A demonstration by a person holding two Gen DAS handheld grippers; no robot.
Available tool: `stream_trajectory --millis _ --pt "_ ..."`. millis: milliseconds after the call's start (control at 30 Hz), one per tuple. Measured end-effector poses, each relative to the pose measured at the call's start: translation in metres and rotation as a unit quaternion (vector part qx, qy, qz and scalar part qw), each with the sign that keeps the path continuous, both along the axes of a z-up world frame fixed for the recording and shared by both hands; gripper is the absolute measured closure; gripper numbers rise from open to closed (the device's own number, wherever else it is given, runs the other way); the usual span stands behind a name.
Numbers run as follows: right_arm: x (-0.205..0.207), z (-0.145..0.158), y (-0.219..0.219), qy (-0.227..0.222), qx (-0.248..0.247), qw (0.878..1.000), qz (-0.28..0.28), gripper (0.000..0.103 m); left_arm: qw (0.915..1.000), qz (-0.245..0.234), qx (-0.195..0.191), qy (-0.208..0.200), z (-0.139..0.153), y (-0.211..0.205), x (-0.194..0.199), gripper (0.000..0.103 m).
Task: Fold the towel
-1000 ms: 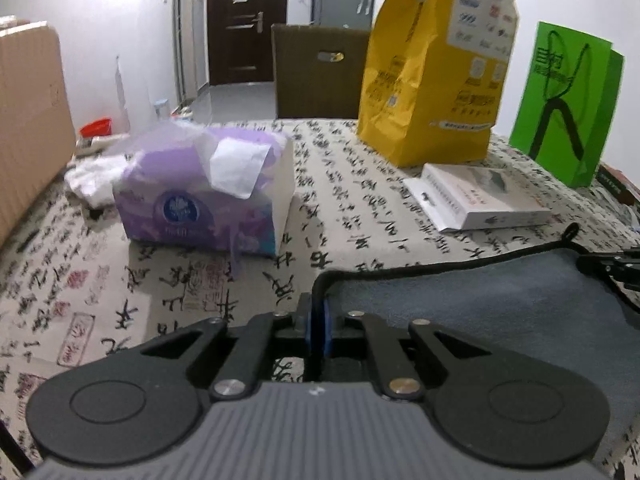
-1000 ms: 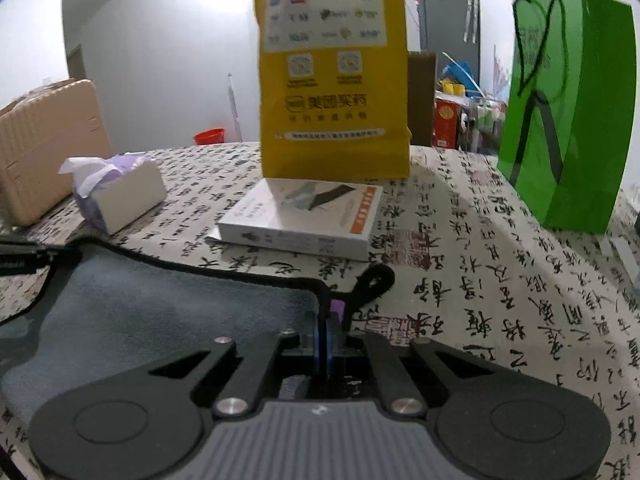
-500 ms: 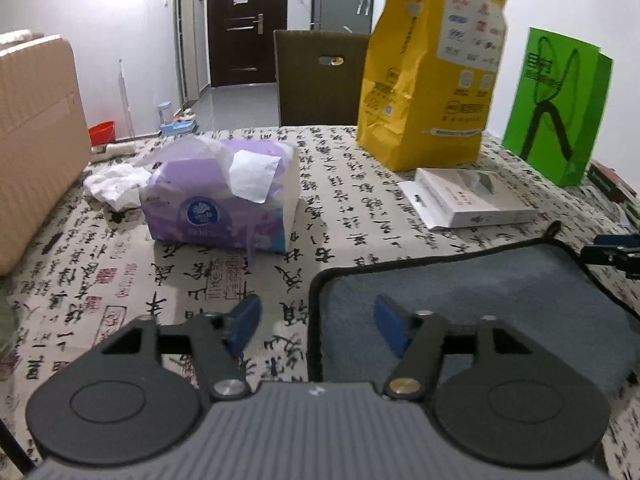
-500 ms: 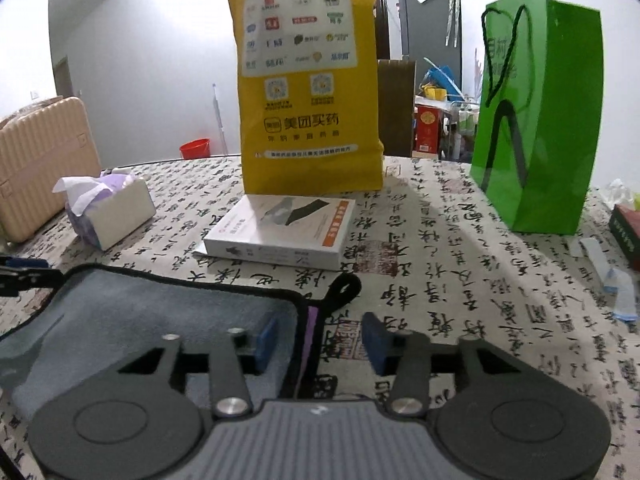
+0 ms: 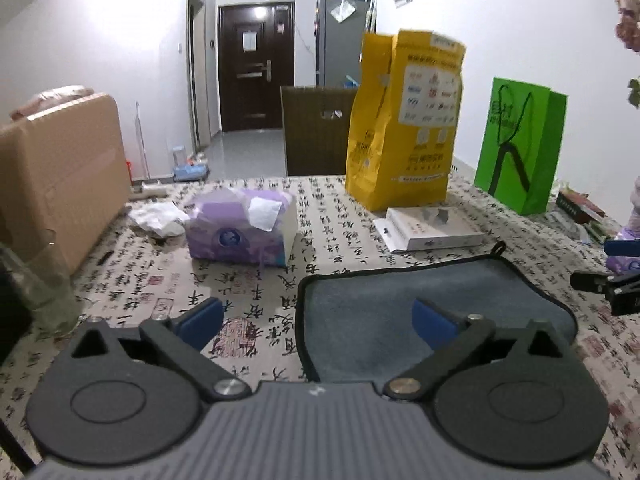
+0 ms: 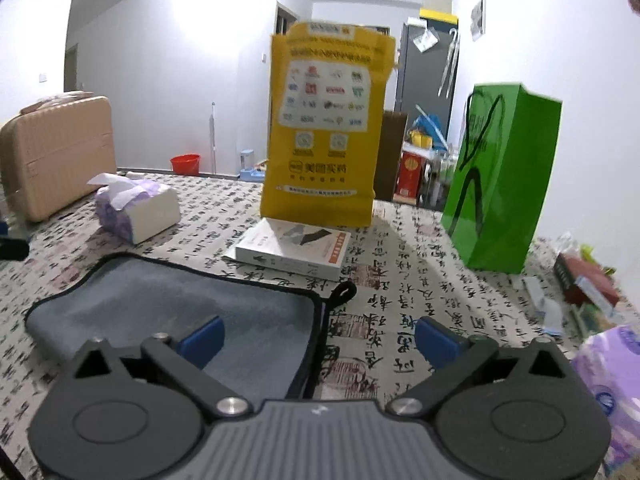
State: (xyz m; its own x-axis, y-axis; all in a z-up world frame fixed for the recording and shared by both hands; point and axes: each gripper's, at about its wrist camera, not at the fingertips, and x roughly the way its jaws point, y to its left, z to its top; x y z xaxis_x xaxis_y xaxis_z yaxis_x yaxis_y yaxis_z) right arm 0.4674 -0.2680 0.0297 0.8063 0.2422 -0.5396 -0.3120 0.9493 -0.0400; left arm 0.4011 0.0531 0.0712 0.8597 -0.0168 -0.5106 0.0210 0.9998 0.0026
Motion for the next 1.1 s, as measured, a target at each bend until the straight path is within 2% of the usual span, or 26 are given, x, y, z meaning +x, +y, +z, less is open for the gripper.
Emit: stream_trajectory --millis 200,667,867,1100 --pt "-0.049 0.015 0.004 -0.020 -0.006 1.000 0.010 0.000 0.9999 -0.002 0.001 -0.016 0.005 -0.010 -0.044 0.000" --pt "-0.156 0.037 -0.008 -0.068 0.022 0.997 0.011 0.000 0.9981 0.002 0.001 -0.062 0.017 -0.023 -0.148 0.000" --pt "-0.194 0.035 -0.007 -0.087 0.025 0.995 0.033 0.000 0.9973 0.004 -0.003 -0.074 0.010 -0.026 -0.185 0.000" --pt "-0.235 0.032 -0.007 -0.098 0.064 0.992 0.037 0.000 0.9965 0.007 -0.003 -0.083 -0.004 -0.036 -0.218 0.000"
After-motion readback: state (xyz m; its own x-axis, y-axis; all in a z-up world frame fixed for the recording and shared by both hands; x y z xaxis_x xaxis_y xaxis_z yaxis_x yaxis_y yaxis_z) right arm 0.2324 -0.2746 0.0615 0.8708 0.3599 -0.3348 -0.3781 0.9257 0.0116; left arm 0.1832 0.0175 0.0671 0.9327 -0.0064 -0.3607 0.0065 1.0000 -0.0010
